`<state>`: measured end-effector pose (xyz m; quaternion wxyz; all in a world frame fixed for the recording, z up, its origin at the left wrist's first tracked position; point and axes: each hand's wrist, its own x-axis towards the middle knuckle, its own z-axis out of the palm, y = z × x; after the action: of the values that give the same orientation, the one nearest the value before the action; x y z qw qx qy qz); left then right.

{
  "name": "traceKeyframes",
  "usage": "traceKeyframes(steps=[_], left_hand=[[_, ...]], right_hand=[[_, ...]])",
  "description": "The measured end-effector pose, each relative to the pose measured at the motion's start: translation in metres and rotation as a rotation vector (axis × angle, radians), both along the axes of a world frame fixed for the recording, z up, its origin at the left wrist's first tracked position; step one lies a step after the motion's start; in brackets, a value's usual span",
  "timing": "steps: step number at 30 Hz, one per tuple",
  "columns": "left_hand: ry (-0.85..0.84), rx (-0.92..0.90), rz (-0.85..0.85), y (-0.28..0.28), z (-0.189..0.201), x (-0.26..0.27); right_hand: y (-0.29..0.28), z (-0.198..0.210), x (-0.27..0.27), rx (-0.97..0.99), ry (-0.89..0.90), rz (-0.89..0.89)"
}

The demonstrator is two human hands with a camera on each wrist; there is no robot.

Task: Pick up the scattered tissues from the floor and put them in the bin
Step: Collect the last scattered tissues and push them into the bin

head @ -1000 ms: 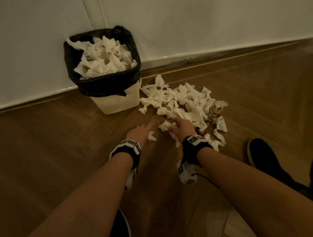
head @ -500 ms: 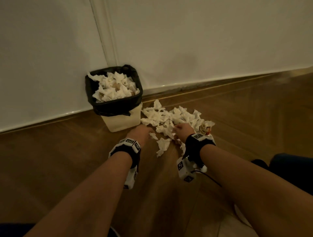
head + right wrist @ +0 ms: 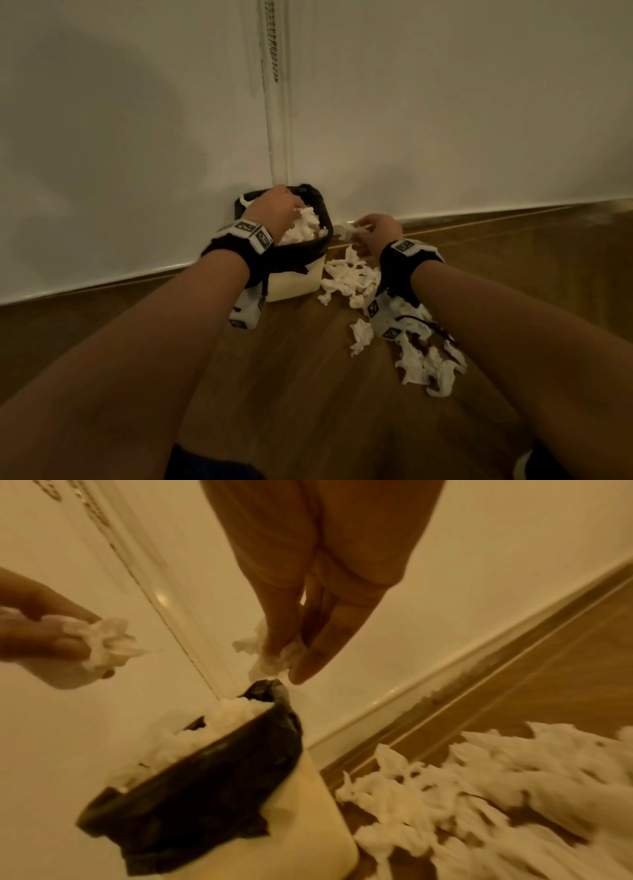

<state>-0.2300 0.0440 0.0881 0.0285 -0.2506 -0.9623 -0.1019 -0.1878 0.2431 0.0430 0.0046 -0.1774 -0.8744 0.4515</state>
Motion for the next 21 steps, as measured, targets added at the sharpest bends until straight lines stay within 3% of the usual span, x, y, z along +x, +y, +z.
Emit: traceKeyframes(steps=[7,10,15,21], left_hand=[[0.089,0.100,0.251,-0.050,-0.008,-0.007],[0.099,0.127,0.310,-0.055,-0.021,-0.010],[-0.022,0.123,0.278,-0.041,-0.053,-0.014],[-0.072,-0.027,0.193,-0.025,-0.066,-0.028]], right_hand=[[-0.051,0.036,-0.033,-0.067,0.174,0.043],[-0.066,0.032,-0.046,0.090,0.111,0.107],[-0.077,0.006,-0.059,0.325,-0.016,0.192],[-0.080,-0.017,-0.073,0.372,-0.053,0.178]])
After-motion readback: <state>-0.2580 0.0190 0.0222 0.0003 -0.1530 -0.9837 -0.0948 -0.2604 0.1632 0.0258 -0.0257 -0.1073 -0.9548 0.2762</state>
